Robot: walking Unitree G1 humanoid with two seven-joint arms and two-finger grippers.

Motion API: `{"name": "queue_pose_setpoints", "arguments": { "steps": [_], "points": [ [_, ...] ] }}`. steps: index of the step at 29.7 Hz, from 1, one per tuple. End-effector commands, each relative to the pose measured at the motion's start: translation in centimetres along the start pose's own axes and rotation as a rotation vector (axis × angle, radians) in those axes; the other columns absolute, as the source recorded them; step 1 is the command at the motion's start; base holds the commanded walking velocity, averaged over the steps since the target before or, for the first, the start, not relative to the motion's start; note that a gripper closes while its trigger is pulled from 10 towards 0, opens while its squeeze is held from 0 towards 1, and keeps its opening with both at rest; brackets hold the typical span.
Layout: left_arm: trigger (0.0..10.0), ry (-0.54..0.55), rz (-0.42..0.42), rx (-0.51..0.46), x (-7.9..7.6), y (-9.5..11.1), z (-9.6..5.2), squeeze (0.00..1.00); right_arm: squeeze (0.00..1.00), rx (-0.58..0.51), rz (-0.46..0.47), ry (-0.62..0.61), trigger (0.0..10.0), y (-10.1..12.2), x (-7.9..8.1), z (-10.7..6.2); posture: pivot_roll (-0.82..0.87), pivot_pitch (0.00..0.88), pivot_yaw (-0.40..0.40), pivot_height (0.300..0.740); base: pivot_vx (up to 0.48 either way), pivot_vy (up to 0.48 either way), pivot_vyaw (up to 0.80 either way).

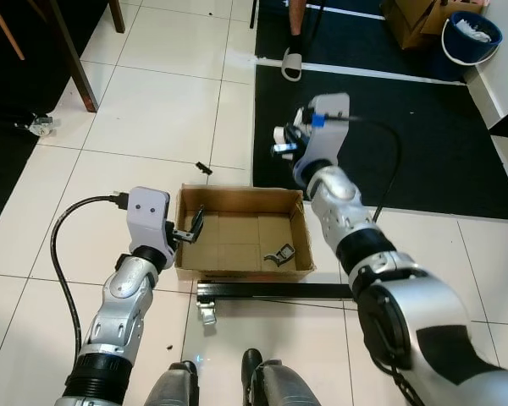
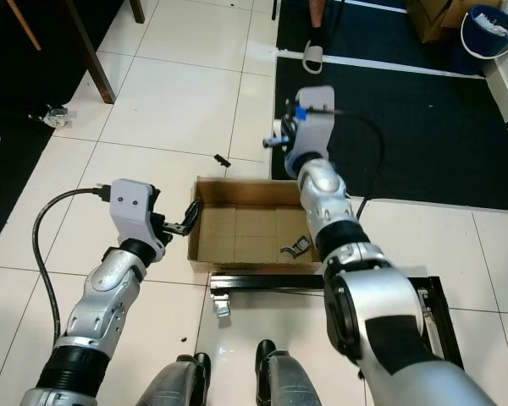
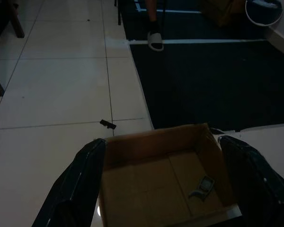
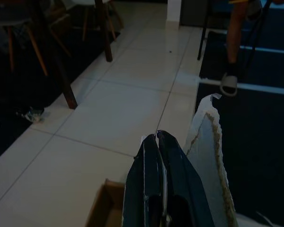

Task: Picking trash to rubbish bin

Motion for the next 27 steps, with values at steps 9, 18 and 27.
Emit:
{"name": "queue_pose_setpoints", "arguments": {
  "steps": [9,18,27],
  "points": [
    [10.0,-0.013,-0.015,0.033,-0.5,-1.2,0.0,0.0,0.64,-0.047,0.034,-0.002,10.0,1.3,0.1,0.4,0.03,0.387,-0.082,0.74,0.0,0.0,0.0],
    [10.0,-0.017,-0.014,0.03,-0.6,-1.1,0.2,0.0,0.0,-0.034,0.037,0.006,10.0,0.9,0.4,0.4,0.03,0.379,-0.079,0.74,0.0,0.0,0.0],
    [10.0,-0.021,-0.012,0.023,-0.5,-0.8,0.7,0.0,0.0,-0.039,0.042,0.001,10.0,1.2,0.2,0.4,0.04,0.359,-0.075,0.74,0.0,0.0,0.0]
  ]
}}
Point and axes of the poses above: a point about 5 cm out from each wrist's last joint towards the gripper, its own z axis pointing out of the wrist towards the gripper, its own y axis along the axis of the wrist's last joint, x = y × z, the point moved 6 cm from there along z, pointing out of the wrist towards the gripper, and after that the axes turned 4 degrees about -z, right-handed, at the moved point
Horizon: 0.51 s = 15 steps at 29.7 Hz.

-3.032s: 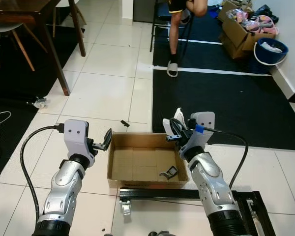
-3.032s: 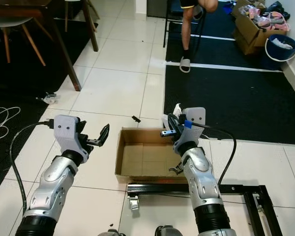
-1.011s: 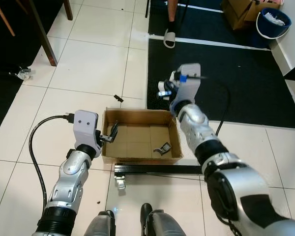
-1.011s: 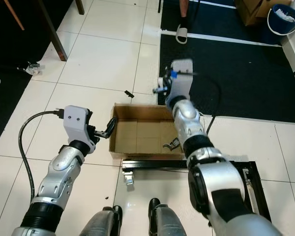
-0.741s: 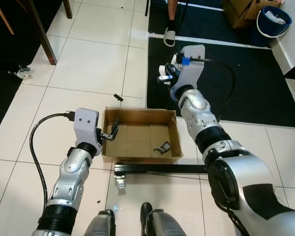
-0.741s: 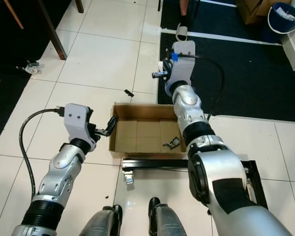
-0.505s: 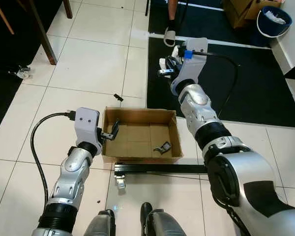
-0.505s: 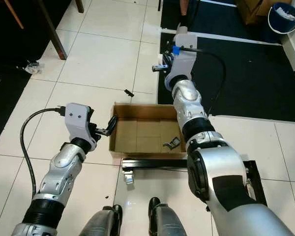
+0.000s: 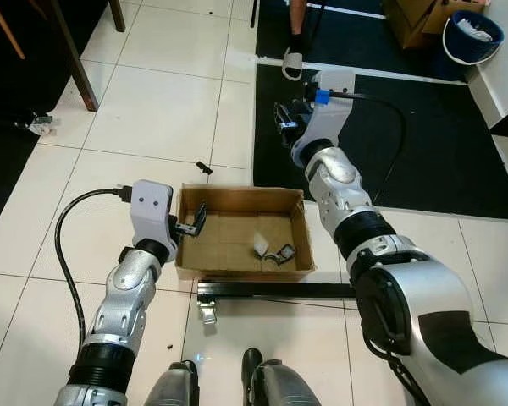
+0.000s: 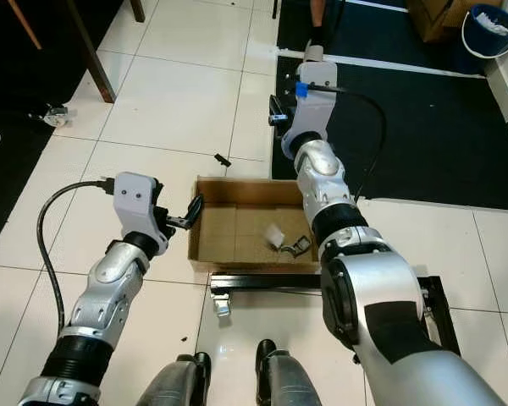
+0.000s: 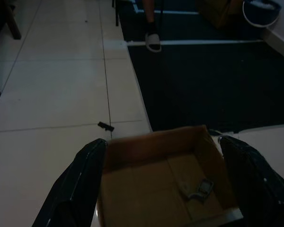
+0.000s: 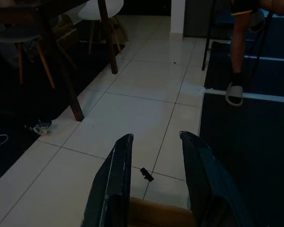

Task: Picking trash to rubbish bin

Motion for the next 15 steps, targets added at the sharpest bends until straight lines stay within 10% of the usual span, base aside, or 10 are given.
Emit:
{"name": "queue_pose_setpoints", "arguments": {
  "steps": [1,15],
  "points": [
    [10.0,-0.011,-0.011,0.02,-0.4,-0.9,-0.1,0.0,0.0,0.006,0.015,-0.011,10.0,-0.4,-0.3,-0.2,0.04,0.352,-0.074,0.74,0.0,0.0,0.0],
    [10.0,0.062,-0.006,-0.031,1.1,0.0,-0.4,0.0,0.0,0.099,0.005,-0.121,10.0,-7.1,-3.0,-4.7,0.02,0.209,-0.04,0.74,0.0,0.0,0.0]
  ]
}}
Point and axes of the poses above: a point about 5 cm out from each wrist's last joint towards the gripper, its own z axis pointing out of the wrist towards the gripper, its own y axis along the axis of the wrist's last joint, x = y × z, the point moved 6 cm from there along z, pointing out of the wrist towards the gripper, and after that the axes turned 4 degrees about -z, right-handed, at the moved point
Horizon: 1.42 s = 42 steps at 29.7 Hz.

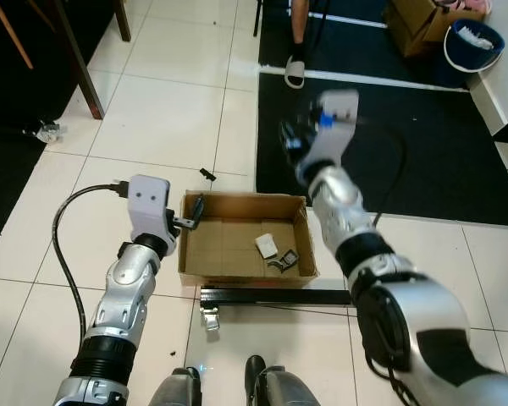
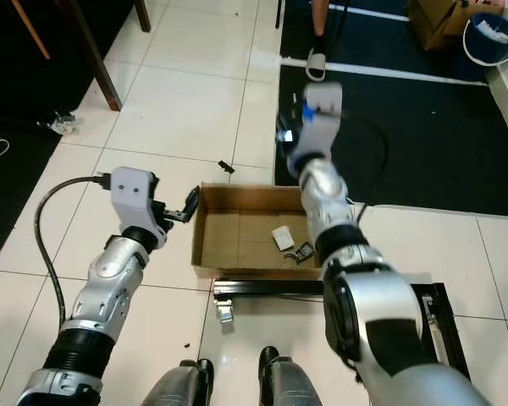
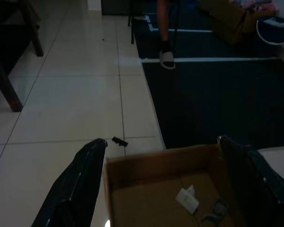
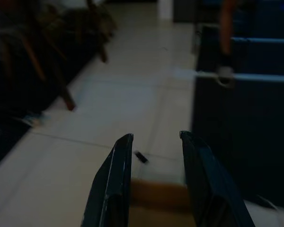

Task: Picking trash to rubbish bin

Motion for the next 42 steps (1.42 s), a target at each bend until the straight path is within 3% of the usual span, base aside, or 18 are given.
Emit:
{"name": "queue_pose_setpoints", "arguments": {
  "steps": [1,2,6,9,12,14,19,24,25,42],
  "points": [
    [10.0,0.017,-0.016,0.02,0.2,-1.1,-0.7,0.0,0.0,0.027,-0.026,-0.05,10.0,-1.4,-1.2,-0.9,0.01,0.187,-0.038,0.74,0.0,0.0,0.0],
    [10.0,0.017,-0.016,0.02,0.2,-1.1,-0.7,0.0,0.0,0.027,-0.026,-0.05,10.0,-1.4,-1.2,-0.9,0.01,0.187,-0.038,0.74,0.0,0.0,0.0],
    [10.0,0.056,-0.027,0.021,0.9,-1.7,-1.6,0.0,0.0,0.142,-0.06,-0.13,10.0,-5.0,-4.0,-3.3,0.01,0.147,-0.056,0.74,0.0,0.0,0.0],
    [10.0,0.065,-0.027,0.017,1.0,-1.7,-1.7,0.0,0.0,0.166,-0.063,-0.13,10.0,-5.8,-4.2,-3.9,0.01,0.128,-0.066,0.74,0.0,0.0,0.0],
    [10.0,0.09,-0.03,0.008,1.4,-1.7,-2.3,0.0,0.0,0.228,-0.118,-0.126,10.0,-8.5,-4.5,-6.4,0.03,0.091,-0.072,0.74,0.0,0.0,0.0],
    [10.0,0.095,-0.031,0.008,1.5,-1.7,-2.4,0.0,0.0,0.236,-0.128,-0.124,10.0,-9.0,-4.4,-6.9,0.03,0.088,-0.067,0.74,0.0,0.0,0.0],
    [10.0,0.092,-0.031,0.007,1.4,-1.7,-2.3,0.0,0.0,0.216,-0.109,-0.149,10.0,-9.1,-4.4,-7.7,0.02,0.081,-0.044,0.74,0.0,0.0,0.0],
    [10.0,0.088,-0.035,0.003,1.2,-1.6,-1.9,0.0,0.0,0.201,-0.145,-0.142,10.0,-8.7,-4.1,-7.9,0.02,0.076,-0.044,0.74,0.0,0.0,0.0],
    [10.0,0.087,-0.039,-0.001,1.1,-1.4,-1.8,0.0,0.0,0.198,-0.113,-0.158,10.0,-8.7,-4.1,-7.9,0.02,0.077,-0.045,0.74,0.0,0.0,0.0],
    [10.0,0.075,-0.037,-0.006,0.5,-1.2,-1.4,0.0,0.0,0.146,-0.11,-0.112,10.0,-6.9,-1.9,-7.6,0.02,0.071,-0.043,0.74,0.0,0.0,0.8]
  ]
}}
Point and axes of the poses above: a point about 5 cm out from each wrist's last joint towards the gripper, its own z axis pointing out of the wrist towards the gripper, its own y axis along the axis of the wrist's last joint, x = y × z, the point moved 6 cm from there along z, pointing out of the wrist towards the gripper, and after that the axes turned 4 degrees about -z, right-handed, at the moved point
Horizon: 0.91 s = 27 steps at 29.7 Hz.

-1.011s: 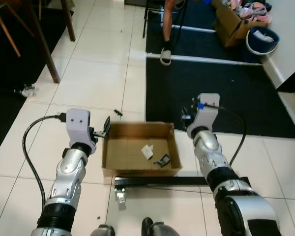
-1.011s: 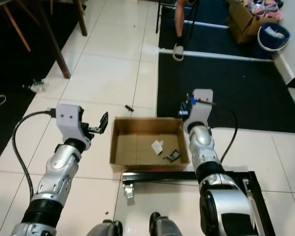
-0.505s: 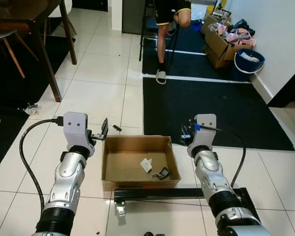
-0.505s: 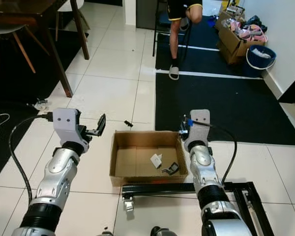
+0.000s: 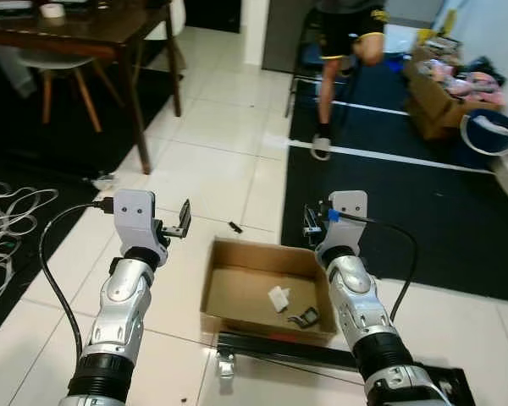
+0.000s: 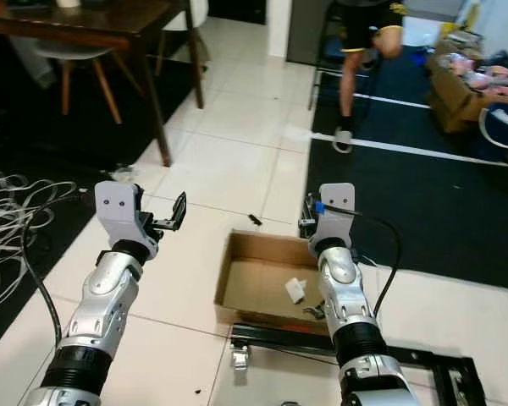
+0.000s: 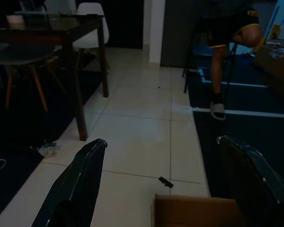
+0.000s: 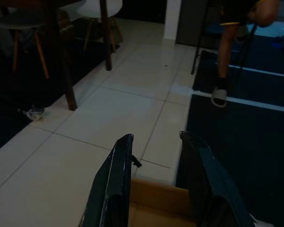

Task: Picking trash to rubbish bin

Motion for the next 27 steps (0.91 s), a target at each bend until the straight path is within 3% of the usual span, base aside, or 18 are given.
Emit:
{"name": "queue_pose_setpoints", "arguments": {
  "steps": [1,6,18,27],
  "points": [
    [10.0,-0.011,-0.005,0.005,-0.4,-0.2,-0.1,0.0,0.0,0.02,0.001,0.003,10.0,-0.4,0.3,-0.3,0.02,0.071,-0.043,0.74,0.0,0.0,0.8],
    [10.0,-0.009,-0.002,-0.002,-0.5,-0.1,-0.1,0.0,0.0,0.021,0.0,0.037,10.0,-0.3,1.4,-0.6,0.03,0.067,-0.046,0.74,0.0,0.0,0.8],
    [10.0,0.01,-0.018,-0.012,-0.4,0.1,-0.1,0.0,0.0,0.026,-0.005,0.062,10.0,-0.2,2.1,-0.7,0.03,0.075,-0.055,0.74,0.0,0.0,0.8],
    [10.0,0.018,-0.037,-0.031,-0.7,0.8,0.9,0.0,0.0,0.016,0.009,0.066,10.0,0.4,2.4,-0.8,0.02,0.086,-0.057,0.74,0.0,0.0,0.8]
  ]
}}
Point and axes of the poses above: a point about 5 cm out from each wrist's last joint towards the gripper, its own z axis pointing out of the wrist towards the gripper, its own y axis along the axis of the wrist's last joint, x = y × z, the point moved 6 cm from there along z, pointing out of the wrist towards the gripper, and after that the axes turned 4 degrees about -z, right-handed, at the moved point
